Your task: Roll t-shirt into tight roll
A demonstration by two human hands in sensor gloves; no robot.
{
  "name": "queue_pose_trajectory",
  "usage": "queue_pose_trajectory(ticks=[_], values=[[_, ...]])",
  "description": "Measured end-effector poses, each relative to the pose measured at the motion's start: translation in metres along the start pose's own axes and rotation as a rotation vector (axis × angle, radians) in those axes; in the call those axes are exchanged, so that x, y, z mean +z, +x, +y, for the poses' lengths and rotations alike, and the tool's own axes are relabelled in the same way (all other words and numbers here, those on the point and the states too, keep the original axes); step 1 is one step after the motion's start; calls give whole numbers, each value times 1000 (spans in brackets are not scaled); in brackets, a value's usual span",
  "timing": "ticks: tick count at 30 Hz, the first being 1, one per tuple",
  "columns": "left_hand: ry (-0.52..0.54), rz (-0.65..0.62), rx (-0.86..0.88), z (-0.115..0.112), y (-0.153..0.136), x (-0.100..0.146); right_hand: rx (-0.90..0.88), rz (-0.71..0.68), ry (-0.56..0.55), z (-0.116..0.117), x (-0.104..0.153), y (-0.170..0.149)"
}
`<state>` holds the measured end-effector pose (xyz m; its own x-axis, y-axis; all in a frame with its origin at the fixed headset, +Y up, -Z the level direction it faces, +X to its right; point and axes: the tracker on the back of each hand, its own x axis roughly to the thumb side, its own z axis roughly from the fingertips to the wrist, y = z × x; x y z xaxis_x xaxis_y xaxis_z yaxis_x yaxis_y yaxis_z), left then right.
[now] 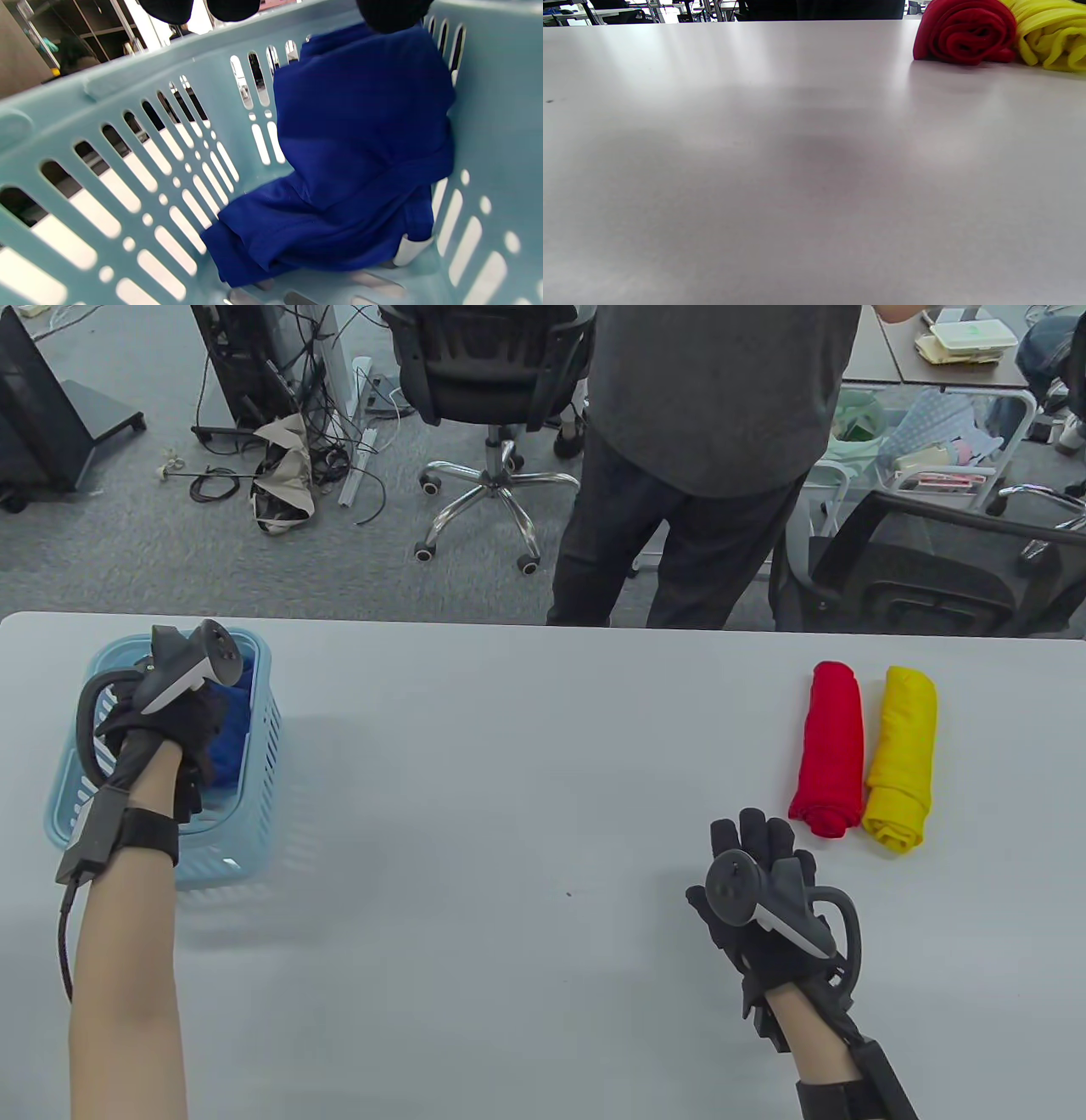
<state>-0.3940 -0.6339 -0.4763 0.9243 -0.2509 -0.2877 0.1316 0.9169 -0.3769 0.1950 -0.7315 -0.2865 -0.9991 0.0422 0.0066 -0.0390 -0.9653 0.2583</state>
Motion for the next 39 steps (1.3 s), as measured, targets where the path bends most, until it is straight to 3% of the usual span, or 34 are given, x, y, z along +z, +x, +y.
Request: queue_pose_trajectory(ticks=[6,12,16,25,31,39], values=[[-55,13,107,-27,3,-23,-17,4,1,-1,0,-1],[-111,17,-56,-49,15,-38,-22,-22,31,5,-2,4],[-166,11,34,-52,9,-43,-30,-25,39,5,-2,4],[36,14,-63,-42,15,-35,-43,-31,49,6,-2,3],[86,24,-47,-41,11,-37,-54,-37,52,6,-3,3],[234,18,-21,-14,1,-14,-62,-50,52,6,-3,4]])
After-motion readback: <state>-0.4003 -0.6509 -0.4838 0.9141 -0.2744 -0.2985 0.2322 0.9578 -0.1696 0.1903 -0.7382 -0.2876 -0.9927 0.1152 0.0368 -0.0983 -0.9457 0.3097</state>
